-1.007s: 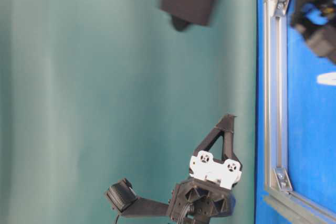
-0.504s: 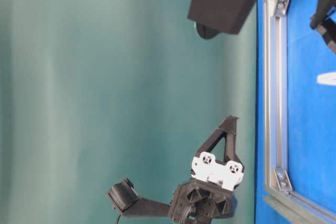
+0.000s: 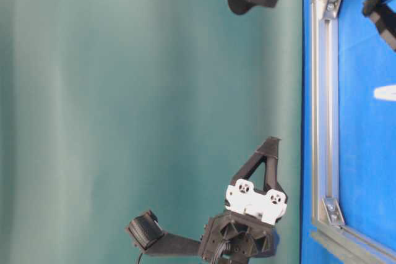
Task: Insert the wire through the string loop located in the center.
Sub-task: 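Close the right gripper on the cable just behind the USB plug, then lift the cable and carry it up to the white zip-tie loop, then push the USB plug leftward through the white zip-tie loop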
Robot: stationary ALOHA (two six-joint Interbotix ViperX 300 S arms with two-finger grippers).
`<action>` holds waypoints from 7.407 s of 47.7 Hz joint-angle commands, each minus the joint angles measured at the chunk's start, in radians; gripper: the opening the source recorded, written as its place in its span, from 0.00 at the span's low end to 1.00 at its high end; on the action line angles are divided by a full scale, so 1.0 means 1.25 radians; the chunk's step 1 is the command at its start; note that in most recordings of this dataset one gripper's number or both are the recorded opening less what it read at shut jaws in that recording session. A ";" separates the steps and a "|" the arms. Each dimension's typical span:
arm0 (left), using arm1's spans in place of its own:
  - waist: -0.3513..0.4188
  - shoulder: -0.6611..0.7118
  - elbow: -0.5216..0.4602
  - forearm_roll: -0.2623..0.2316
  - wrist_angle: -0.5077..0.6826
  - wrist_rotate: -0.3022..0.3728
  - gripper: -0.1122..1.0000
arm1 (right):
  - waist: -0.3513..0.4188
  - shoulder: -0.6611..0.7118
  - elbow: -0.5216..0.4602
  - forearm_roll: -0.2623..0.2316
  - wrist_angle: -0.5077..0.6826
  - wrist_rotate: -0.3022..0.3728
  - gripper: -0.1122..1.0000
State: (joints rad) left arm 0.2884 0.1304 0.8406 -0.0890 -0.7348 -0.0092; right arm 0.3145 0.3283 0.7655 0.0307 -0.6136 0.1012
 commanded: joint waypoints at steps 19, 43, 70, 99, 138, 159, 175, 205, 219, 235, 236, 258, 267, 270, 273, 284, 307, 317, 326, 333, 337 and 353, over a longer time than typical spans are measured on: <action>0.002 -0.022 -0.005 0.002 -0.004 0.000 0.10 | 0.001 -0.077 -0.044 0.000 0.131 -0.001 0.08; 0.002 -0.023 -0.004 0.002 -0.004 0.001 0.10 | 0.001 -0.190 -0.074 -0.001 0.290 -0.002 0.08; 0.002 -0.023 -0.001 0.002 -0.004 0.001 0.10 | 0.000 -0.191 -0.072 -0.001 0.287 -0.002 0.08; 0.002 -0.023 -0.001 0.002 -0.004 0.001 0.10 | 0.001 -0.191 -0.071 -0.001 0.286 -0.002 0.08; 0.002 -0.025 -0.001 0.002 -0.004 0.001 0.10 | 0.001 -0.356 0.128 0.005 0.288 0.002 0.08; 0.002 -0.023 0.000 0.002 -0.004 0.001 0.10 | -0.031 -0.399 0.179 0.018 0.290 0.002 0.08; 0.002 -0.023 0.000 0.002 -0.004 0.001 0.10 | -0.148 -0.399 0.191 0.020 0.290 0.002 0.08; 0.002 -0.023 0.000 0.002 -0.004 0.001 0.10 | -0.185 -0.398 0.196 0.018 0.286 0.001 0.08; 0.002 -0.023 0.000 0.002 -0.004 0.002 0.10 | -0.184 -0.398 0.196 0.018 0.285 0.001 0.08; 0.002 -0.025 0.000 0.002 -0.004 0.002 0.10 | -0.184 -0.399 0.196 0.018 0.285 0.001 0.08; 0.002 -0.025 0.000 0.002 -0.004 0.002 0.10 | -0.185 -0.398 0.196 0.018 0.285 0.001 0.08; 0.004 -0.025 0.000 0.002 -0.004 0.002 0.10 | -0.184 -0.398 0.196 0.018 0.285 0.001 0.08; 0.002 -0.025 -0.001 0.002 -0.004 0.002 0.10 | -0.184 -0.398 0.196 0.018 0.285 0.001 0.08; 0.002 -0.025 0.000 0.002 -0.004 0.002 0.10 | -0.184 -0.398 0.195 0.018 0.285 0.001 0.08; 0.002 -0.025 0.000 0.002 -0.004 0.002 0.10 | -0.184 -0.398 0.196 0.018 0.285 0.001 0.08; 0.002 -0.025 0.000 0.002 -0.004 0.002 0.10 | -0.183 -0.393 0.190 0.018 0.285 0.001 0.08; 0.002 -0.023 -0.001 0.002 -0.004 0.001 0.10 | -0.175 -0.309 0.093 0.018 0.283 0.001 0.08; 0.002 -0.025 -0.004 0.002 -0.004 -0.002 0.10 | -0.175 -0.260 0.043 0.018 0.282 0.001 0.08; 0.002 -0.023 -0.002 0.002 -0.004 -0.011 0.10 | -0.175 -0.237 0.021 0.017 0.282 0.001 0.08; 0.002 -0.025 -0.002 0.002 -0.004 -0.015 0.10 | -0.175 -0.237 0.021 0.018 0.276 0.001 0.08; 0.002 -0.023 -0.004 0.002 -0.004 -0.015 0.10 | -0.175 -0.237 0.020 0.017 0.274 0.001 0.08; 0.000 -0.023 -0.002 0.005 0.002 -0.013 0.10 | -0.175 -0.237 0.021 0.017 0.268 0.001 0.08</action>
State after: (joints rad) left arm 0.2899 0.1304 0.8468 -0.0890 -0.7302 -0.0276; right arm 0.0936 0.0445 0.8084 0.0522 -0.2669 0.1028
